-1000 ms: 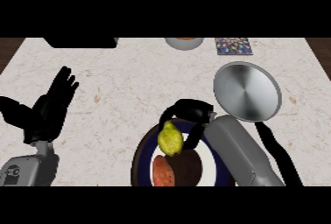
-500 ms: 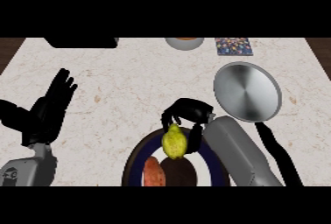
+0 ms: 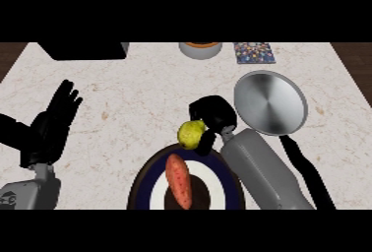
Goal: Pick the pear from the plate and place it in the pan
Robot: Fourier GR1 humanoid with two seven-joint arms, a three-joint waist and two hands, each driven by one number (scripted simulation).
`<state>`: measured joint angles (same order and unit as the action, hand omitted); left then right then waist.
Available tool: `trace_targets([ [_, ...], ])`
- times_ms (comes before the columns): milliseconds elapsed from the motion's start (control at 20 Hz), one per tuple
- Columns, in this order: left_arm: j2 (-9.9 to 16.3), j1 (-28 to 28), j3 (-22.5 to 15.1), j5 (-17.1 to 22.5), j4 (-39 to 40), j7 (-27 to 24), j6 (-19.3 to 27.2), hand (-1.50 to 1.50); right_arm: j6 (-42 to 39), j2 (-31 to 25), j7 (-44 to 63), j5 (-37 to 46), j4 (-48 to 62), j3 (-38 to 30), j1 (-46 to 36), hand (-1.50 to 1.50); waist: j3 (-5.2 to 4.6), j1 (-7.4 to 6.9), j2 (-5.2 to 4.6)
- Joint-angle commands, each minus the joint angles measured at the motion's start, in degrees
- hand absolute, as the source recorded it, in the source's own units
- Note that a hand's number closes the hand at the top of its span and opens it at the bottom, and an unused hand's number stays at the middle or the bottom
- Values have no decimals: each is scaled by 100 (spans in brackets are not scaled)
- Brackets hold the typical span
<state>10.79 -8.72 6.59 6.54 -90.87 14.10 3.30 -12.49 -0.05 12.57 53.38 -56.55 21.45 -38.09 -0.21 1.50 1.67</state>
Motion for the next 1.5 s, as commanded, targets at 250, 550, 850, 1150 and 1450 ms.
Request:
trace_targets([
  [250, 1, 22, 28, -57, -39, 43, 84, 0, 257, 5, 2741, 1369, -2421, 875, -692, 150, 13, 50, -12],
  [550, -214, -155, -66, -93, 125, -141, 158, 0, -1301, 5, 4127, 1296, -4341, 1008, -868, 150, 18, -36, -112],
  [850, -162, -119, -115, -129, 19, -87, 56, 0, -1325, -175, 4254, 1460, -4880, 457, -456, 150, 21, -113, -150],
  [1150, -49, 82, 23, 135, -338, 165, -132, 0, -389, -846, 3160, 1275, -4326, -652, -192, 150, 22, -178, -165],
  [1450, -182, 234, -134, -78, -346, -84, -87, 0, 333, -1465, 2076, 923, -3947, -1561, 304, 150, 22, -175, -175],
])
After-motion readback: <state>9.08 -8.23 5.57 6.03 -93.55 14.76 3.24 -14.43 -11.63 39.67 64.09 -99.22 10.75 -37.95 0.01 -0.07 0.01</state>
